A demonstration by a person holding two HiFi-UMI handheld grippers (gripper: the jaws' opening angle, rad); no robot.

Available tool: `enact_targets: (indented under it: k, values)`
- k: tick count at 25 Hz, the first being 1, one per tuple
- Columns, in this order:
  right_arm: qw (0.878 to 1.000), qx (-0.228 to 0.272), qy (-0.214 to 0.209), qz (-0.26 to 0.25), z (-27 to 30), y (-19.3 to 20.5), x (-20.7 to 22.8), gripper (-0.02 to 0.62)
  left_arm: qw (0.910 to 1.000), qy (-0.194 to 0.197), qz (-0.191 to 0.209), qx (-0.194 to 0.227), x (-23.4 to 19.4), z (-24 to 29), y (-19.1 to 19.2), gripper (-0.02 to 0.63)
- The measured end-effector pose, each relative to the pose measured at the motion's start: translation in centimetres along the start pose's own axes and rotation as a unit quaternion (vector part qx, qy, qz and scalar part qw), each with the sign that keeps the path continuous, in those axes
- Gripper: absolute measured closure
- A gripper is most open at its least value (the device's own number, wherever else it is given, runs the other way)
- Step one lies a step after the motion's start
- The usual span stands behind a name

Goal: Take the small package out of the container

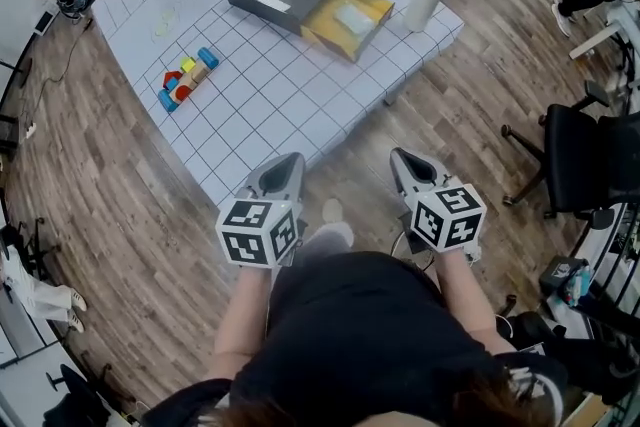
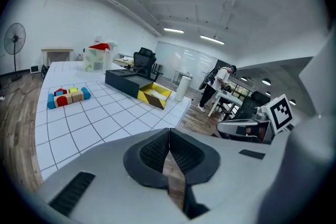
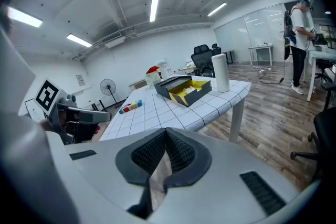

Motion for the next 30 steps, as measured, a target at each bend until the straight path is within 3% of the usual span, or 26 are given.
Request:
enact_targets:
  k: [18,25,30]
  values:
    - [0.995,-0.002,-0.031,-0.09,9.7,-7.9,-1.3,0.571,0.9999,-0.01,-0.001,0.01,-6.6,1.6,-3.9,0.578]
    - [0.992,-0.016,-0.065,-0.111,14.2,-11.1,0.0,0.51,0.9988,-0.042,-0.013,0.022,-7.9,2.0,-5.1,0.578]
    - [0.988,-0.031,-0.078,-0.132,17.1,-13.5,1.6,0.463,0.9965,-0.066,-0.044,0.026,-9.0,3.5,-5.9,0.577]
Point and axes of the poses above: the fingertips, and each gripper's own axes: z forward along the fingers, x to its right, y out of its underside, the point moved 9 cm from there along -z, backward along the fingers, and after that the axes turned 1 degree about x, right-handed, at the moved point
